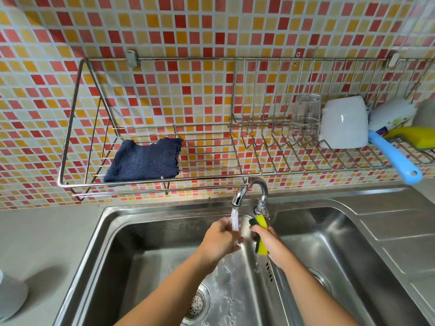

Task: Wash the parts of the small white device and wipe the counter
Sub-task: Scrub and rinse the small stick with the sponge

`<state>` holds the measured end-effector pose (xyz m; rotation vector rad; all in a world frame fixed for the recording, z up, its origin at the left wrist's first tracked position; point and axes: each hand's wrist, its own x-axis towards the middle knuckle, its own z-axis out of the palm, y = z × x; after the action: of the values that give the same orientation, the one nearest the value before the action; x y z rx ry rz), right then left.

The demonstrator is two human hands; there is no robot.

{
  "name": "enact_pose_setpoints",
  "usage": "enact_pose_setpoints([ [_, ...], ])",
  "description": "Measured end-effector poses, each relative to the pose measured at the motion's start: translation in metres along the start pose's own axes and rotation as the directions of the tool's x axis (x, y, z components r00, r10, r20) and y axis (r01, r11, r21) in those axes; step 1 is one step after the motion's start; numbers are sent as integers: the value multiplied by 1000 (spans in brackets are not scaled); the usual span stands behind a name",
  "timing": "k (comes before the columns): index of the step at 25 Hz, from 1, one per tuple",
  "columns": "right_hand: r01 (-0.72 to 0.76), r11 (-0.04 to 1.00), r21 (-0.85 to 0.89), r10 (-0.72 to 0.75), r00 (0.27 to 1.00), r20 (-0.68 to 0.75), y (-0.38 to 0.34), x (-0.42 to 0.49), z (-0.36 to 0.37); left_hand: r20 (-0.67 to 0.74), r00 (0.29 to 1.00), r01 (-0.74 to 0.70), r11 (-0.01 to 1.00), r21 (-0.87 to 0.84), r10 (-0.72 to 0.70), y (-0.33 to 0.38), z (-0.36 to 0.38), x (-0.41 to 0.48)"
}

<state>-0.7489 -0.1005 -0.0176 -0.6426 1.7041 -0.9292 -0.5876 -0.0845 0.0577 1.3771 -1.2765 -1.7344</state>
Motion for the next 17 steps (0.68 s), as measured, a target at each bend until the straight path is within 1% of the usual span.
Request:
enact_pose_setpoints([
  [2, -1, 997, 79, 0, 1000, 22, 4, 0, 0, -62, 992, -95, 967, 237, 112, -4, -2, -1],
  [4, 42, 987, 154, -41, 999, -6, -6, -3, -2, -70, 971, -177, 883, 435, 230, -8, -3, 2],
  [6, 131, 932, 337, -115, 991, -67, -25, -6, -9, -50, 955, -220, 806, 549, 294, -7, -4, 2],
  [7, 170, 901, 399, -150, 985, -81, -32, -3, -15, -47, 949, -225, 778, 587, 310, -6, -5, 1],
  [8, 212, 888, 408, -191, 977, -93, -38, 0, -21, -42, 942, -241, 757, 608, 334, -6, -7, 1],
  [10, 266, 917, 299, -243, 964, -111, -40, 1, -29, -52, 935, -248, 751, 612, 351, -7, -10, -1],
  [12, 326, 942, 83, -317, 943, -104, -32, -6, -25, -75, 935, -242, 777, 581, 347, -11, -14, -4],
  [13, 378, 925, -30, -379, 917, -121, -25, -14, -20, -89, 937, -233, 792, 564, 339, -13, -16, -5],
  [15, 479, 838, -261, -533, 821, -205, -11, -26, -8, -95, 933, -234, 786, 572, 347, -18, -21, -9],
  [16, 505, 779, -372, -597, 778, -194, -5, -32, -4, -81, 932, -240, 769, 592, 353, -22, -24, -10],
  [17, 517, 708, -481, -638, 761, -121, 1, -35, -1, -74, 936, -232, 758, 609, 345, -24, -26, -14],
])
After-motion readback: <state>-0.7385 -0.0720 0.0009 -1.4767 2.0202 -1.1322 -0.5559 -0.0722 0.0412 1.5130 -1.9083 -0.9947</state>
